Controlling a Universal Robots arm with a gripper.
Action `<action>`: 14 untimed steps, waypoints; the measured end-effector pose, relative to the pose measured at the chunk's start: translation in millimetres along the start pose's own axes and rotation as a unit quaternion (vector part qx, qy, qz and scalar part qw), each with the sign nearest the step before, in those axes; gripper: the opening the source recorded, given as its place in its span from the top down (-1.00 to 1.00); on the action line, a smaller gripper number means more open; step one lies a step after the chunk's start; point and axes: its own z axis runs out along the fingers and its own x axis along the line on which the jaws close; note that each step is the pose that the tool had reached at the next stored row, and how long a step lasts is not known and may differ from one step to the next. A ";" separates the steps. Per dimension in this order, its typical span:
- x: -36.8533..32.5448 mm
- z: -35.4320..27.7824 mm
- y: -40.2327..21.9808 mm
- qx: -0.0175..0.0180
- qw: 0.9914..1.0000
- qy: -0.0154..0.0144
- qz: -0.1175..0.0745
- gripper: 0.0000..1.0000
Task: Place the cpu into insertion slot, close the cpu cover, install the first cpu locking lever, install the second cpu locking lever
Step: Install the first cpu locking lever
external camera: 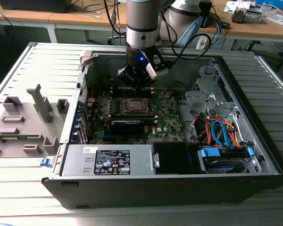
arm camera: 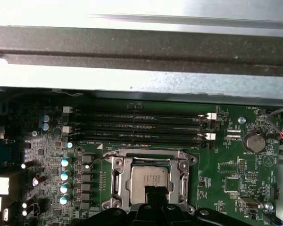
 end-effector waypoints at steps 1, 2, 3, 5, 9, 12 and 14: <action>0.0 0.0 0.0 0.000 1.000 0.000 -0.002 0.78; 0.0 0.0 0.0 0.000 1.000 0.000 -0.003 0.78; 0.0 0.0 0.0 0.000 1.000 0.000 -0.004 0.78; 0.0 0.0 0.0 0.000 1.000 0.000 -0.006 0.78; 0.0 0.0 0.0 0.000 1.000 0.000 -0.011 0.78; 0.0 0.0 0.0 0.000 1.000 0.000 -0.013 0.78; 0.0 0.0 0.0 0.000 1.000 -0.001 -0.016 0.78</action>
